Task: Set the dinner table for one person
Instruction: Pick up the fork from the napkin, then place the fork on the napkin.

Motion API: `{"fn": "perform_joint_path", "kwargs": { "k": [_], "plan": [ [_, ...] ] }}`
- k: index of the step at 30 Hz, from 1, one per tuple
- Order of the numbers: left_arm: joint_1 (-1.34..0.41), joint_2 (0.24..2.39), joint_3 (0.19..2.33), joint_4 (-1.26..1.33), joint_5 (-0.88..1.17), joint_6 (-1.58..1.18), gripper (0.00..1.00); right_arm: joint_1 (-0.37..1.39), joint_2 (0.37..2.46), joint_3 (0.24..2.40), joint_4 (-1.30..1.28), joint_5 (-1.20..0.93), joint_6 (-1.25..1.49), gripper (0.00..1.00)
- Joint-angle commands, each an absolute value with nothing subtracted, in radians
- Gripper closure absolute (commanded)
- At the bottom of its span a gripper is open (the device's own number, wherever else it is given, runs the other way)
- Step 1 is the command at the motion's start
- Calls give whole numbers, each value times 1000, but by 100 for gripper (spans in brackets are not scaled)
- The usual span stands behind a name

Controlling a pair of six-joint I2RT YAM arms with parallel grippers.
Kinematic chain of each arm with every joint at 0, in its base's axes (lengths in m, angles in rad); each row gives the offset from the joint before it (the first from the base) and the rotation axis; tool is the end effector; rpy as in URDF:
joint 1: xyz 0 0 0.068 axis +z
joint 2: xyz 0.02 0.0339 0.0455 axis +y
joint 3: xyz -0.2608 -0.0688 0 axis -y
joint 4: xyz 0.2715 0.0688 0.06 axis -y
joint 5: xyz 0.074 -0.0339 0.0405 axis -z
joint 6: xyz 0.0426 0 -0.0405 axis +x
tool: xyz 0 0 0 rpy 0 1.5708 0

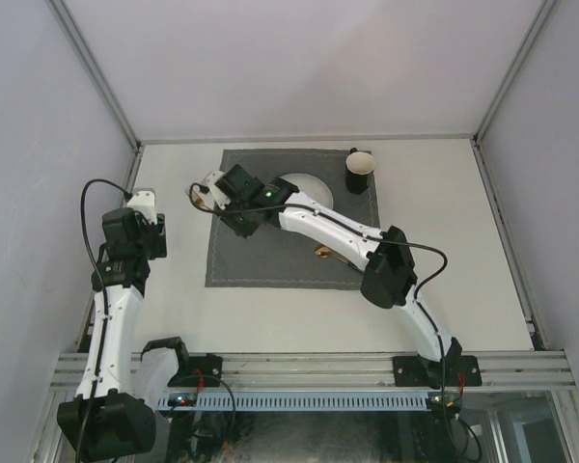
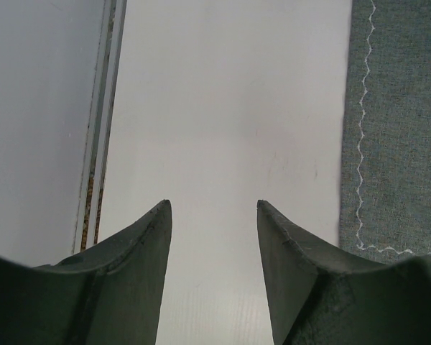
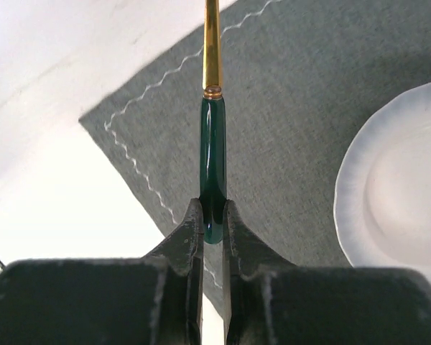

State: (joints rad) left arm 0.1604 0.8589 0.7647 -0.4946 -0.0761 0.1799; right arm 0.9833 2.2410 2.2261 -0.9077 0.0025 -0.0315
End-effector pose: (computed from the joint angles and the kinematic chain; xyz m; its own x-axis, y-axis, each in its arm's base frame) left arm 0.2191 0.0387 0.2805 -0.5791 0.0870 -0.8106 -0.1200 0.9744 0.1903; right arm 0.2909 0.4367 0.2809 -0.4155 -0.6807 -0.6034 -0.8450 0.5344 -0.0210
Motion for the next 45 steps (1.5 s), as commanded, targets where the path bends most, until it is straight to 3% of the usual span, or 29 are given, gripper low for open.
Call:
{"fn": "perform_joint_path", "kwargs": {
  "k": [1,17,26,45],
  "plan": [
    [170,841,742,-459,-82,197,45,986,2314,2301,-890,125,98,100],
    [171,851,733,-456,-104,200,45,1033,2415,2379,-769,462,498,100],
    [171,853,730,-454,-110,201,45,1082,2492,2459,-873,621,723,100],
    [171,860,727,-453,-100,201,45,1104,2512,2337,-1020,639,1007,100]
  ]
}}
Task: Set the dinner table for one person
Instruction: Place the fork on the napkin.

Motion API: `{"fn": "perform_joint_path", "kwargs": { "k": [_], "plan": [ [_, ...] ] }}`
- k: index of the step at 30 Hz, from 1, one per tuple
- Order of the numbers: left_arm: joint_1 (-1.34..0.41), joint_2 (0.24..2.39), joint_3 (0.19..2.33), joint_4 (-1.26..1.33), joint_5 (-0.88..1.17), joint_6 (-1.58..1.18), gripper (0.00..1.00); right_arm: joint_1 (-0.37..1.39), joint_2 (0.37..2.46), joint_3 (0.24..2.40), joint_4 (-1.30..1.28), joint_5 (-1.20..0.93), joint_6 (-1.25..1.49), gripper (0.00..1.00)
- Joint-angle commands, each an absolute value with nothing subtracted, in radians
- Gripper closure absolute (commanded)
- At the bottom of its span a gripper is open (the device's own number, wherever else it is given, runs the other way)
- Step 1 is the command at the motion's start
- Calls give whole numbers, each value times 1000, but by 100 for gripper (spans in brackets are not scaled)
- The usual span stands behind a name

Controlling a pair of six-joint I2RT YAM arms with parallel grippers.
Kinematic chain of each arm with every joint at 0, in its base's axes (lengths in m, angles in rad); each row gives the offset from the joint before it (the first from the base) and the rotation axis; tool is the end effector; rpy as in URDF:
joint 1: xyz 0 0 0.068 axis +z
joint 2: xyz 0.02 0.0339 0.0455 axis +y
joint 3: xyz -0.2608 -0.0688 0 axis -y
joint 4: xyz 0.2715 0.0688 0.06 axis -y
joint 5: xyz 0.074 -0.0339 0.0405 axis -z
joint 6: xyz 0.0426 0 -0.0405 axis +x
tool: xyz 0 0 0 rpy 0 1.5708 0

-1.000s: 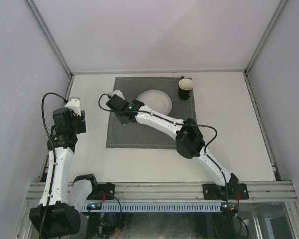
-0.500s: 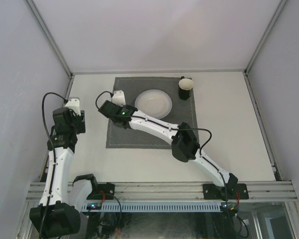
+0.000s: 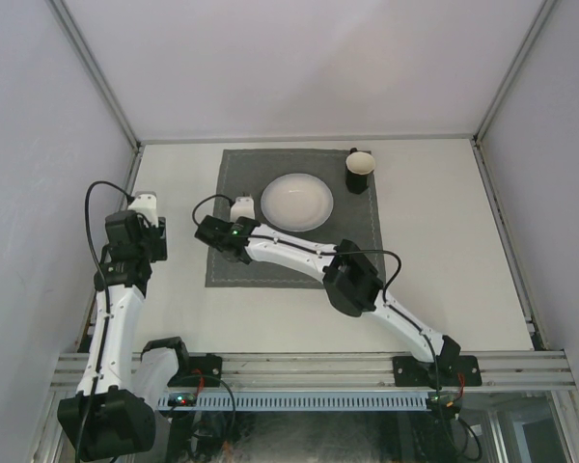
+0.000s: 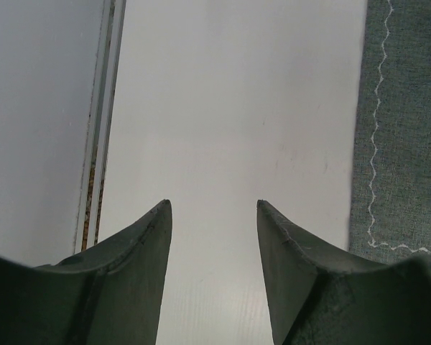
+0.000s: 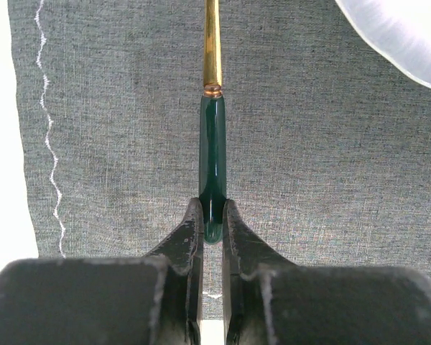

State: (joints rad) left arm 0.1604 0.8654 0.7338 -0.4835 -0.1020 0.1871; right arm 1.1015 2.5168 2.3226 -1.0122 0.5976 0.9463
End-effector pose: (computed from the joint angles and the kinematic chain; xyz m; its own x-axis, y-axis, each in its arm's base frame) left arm 0.2194 0.0399 0.2688 -0.6045 0.0896 -0.7915 -0.1308 0.9690 0.2096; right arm 0.2694 0.4783 0.1705 -0.7716 -0.0388 -0.6349 -0.0353 0.9992 -0.0183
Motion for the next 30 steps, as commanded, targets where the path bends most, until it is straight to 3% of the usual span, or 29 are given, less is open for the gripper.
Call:
{"fn": "perform_joint_path", "kwargs": {
  "k": [1,17,18,20,21,22,24,30],
  "plan": [
    [170,862,728,-453,-100,201,45,1103,2517,2347,-1028,637,1016,100],
    [171,860,726,-454,-97,201,45,1150,2567,2434,-1069,610,1077,100],
    [171,860,727,-454,-96,201,45,1149,2565,2436,-1067,613,1070,91],
    [170,863,729,-454,-96,202,45,1150,2560,2438,-1056,620,1055,38],
    [171,865,729,-454,-96,200,45,1151,2559,2441,-1054,624,1050,19],
    [171,864,729,-454,-97,199,45,1151,2559,2442,-1051,625,1046,6],
    [170,863,729,-453,-98,199,45,1151,2557,2444,-1051,633,1042,0],
    [170,862,729,-458,-99,201,45,1148,2546,2472,-1033,688,968,0]
  ]
}}
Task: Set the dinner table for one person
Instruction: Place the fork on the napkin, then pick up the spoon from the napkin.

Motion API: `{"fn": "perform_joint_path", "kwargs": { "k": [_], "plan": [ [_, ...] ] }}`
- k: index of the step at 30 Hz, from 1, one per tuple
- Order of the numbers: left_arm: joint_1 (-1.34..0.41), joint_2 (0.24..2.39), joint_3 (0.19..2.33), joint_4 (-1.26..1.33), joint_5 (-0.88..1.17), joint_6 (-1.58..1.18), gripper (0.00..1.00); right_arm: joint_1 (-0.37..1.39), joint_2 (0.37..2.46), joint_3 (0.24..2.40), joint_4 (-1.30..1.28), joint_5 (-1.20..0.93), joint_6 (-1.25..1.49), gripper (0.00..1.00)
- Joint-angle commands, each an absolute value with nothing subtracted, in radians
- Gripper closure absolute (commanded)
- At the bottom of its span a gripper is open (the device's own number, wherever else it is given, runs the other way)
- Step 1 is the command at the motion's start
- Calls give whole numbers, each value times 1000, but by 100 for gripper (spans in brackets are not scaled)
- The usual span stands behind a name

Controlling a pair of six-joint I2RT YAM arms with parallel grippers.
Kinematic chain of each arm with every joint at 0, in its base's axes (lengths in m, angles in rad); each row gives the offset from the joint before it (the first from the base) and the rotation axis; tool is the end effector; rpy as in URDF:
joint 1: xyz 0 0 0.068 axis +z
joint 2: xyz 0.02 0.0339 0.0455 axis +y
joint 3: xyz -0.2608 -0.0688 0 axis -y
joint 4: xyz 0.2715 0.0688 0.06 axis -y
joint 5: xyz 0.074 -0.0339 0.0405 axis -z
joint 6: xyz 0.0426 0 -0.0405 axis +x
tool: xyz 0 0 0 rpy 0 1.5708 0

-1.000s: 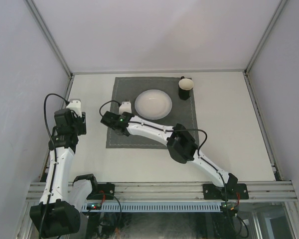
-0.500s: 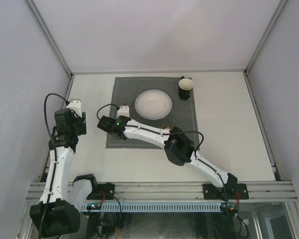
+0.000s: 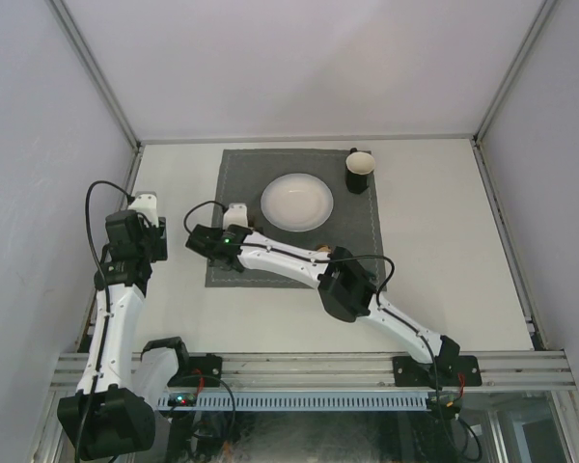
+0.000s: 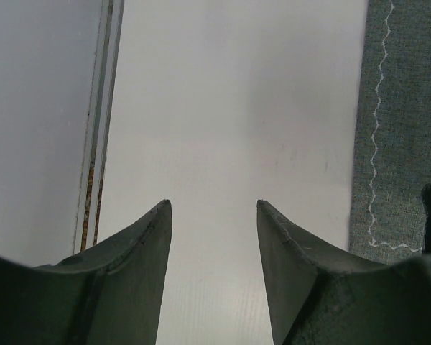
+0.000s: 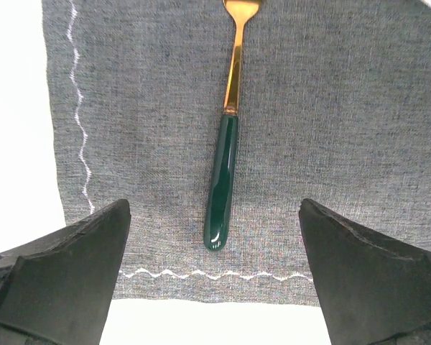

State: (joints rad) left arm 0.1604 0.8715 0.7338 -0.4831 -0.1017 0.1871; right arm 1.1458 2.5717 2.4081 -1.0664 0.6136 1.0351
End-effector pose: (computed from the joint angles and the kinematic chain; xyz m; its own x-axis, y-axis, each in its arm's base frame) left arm 0.2204 0.0400 0.2676 -0.6089 0.0889 -0.7882 -0.1294 0.9692 0.2093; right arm 0.2506 0.4942 0.1666 -0.7706 0.0024 -0.6373 -0.0055 0.9999 0.0104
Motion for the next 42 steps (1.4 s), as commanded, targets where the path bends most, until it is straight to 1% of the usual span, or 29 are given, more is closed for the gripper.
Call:
{"fn": "perform_joint_path", "kwargs": {
  "k": [1,3,6,8,11,12,14,16,17,20,24,27,29,31,32,36,40,42],
  "plan": [
    [170,862,729,-459,-99,200,45,1145,2528,2471,-1006,712,921,0],
    [171,859,729,-459,-100,201,45,1133,2468,2438,-929,767,783,0],
    [170,860,729,-458,-90,198,45,1090,2308,2273,-766,789,593,0],
    [171,862,731,-458,-86,197,45,1051,2194,2125,-667,722,489,0],
    [171,857,735,-459,-84,196,45,995,2050,1923,-606,629,354,0],
    [170,853,733,-459,-82,197,45,977,2010,1849,-577,575,292,0],
    [170,847,732,-459,-79,197,45,940,1922,1713,-549,452,165,6],
    [170,846,732,-458,-77,196,45,894,1851,1584,-548,293,39,18],
    [170,846,733,-459,-74,198,45,858,1813,1505,-558,233,8,20],
    [170,847,732,-456,-68,197,45,768,1692,1340,-576,35,-100,20],
    [171,854,734,-455,-61,197,45,696,1583,1225,-656,-57,-275,20],
    [171,851,734,-459,-60,198,45,655,1512,1138,-651,-71,-337,20],
    [171,846,733,-459,-60,197,45,627,1481,1100,-638,-70,-349,22],
    [170,845,732,-457,-61,198,45,599,1461,1081,-643,-97,-358,27],
    [170,847,732,-458,-61,197,45,588,1457,1075,-645,-104,-359,32],
    [171,853,732,-459,-63,198,45,555,1449,1039,-651,-122,-381,45],
    [170,856,734,-459,-60,199,45,522,1446,983,-650,-141,-397,54],
    [171,859,735,-459,-58,198,45,507,1444,952,-649,-151,-402,56]
  ]
}}
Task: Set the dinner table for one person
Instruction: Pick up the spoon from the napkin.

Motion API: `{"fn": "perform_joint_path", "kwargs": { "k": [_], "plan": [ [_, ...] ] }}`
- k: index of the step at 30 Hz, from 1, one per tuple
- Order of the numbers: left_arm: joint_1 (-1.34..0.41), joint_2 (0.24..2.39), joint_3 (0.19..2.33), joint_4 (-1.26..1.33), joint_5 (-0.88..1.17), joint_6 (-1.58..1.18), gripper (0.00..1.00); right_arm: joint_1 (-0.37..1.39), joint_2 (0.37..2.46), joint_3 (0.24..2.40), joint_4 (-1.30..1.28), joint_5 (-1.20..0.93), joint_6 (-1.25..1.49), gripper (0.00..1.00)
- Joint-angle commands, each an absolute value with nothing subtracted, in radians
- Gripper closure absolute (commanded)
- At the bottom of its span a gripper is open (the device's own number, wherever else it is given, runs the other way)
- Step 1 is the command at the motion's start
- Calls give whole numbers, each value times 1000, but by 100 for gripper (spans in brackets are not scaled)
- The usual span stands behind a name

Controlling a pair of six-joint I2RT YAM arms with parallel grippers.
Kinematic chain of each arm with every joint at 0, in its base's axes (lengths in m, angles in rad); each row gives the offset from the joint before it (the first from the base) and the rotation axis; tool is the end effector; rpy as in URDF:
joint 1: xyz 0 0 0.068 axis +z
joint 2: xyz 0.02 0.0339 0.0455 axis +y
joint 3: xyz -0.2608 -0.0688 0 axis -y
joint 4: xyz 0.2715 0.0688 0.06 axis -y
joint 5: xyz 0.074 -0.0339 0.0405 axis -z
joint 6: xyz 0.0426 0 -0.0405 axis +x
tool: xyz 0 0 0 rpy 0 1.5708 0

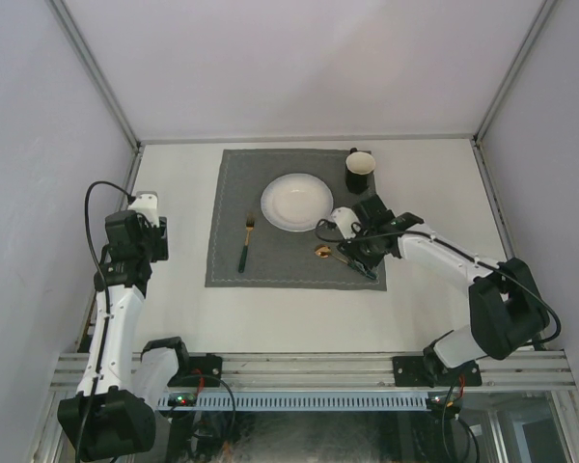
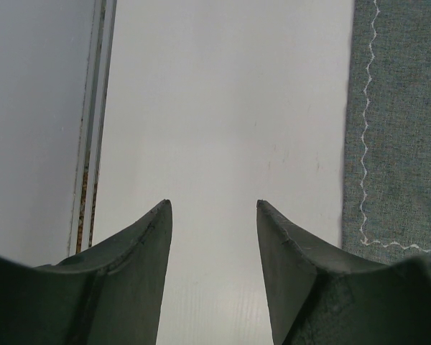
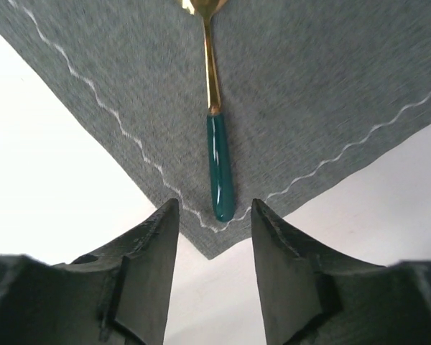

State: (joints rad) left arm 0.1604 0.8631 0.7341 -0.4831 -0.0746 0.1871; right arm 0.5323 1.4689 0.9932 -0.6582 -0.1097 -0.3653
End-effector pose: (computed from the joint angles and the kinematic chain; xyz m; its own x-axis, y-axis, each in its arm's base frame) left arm 0.2194 0.0387 0.2693 -0.5981 0.0911 -0.7962 -0.1101 0.9747 0.1943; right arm 0.2661 0.1621 0.1965 -0.5347 -0.7271 -0.4306 -0.7874 0.6137 -0.0585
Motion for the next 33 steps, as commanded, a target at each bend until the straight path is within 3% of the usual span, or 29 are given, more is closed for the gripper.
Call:
{"fn": "perform_joint_path", "kwargs": {
  "k": [1,14,33],
  "plan": [
    [170,862,735,-458,-57,198,45,502,1444,943,-650,-155,-405,57],
    [171,868,738,-462,-58,197,45,473,1489,930,-678,-176,-432,67],
    [171,869,737,-465,-58,198,45,499,1579,931,-687,-157,-451,69]
  ]
}}
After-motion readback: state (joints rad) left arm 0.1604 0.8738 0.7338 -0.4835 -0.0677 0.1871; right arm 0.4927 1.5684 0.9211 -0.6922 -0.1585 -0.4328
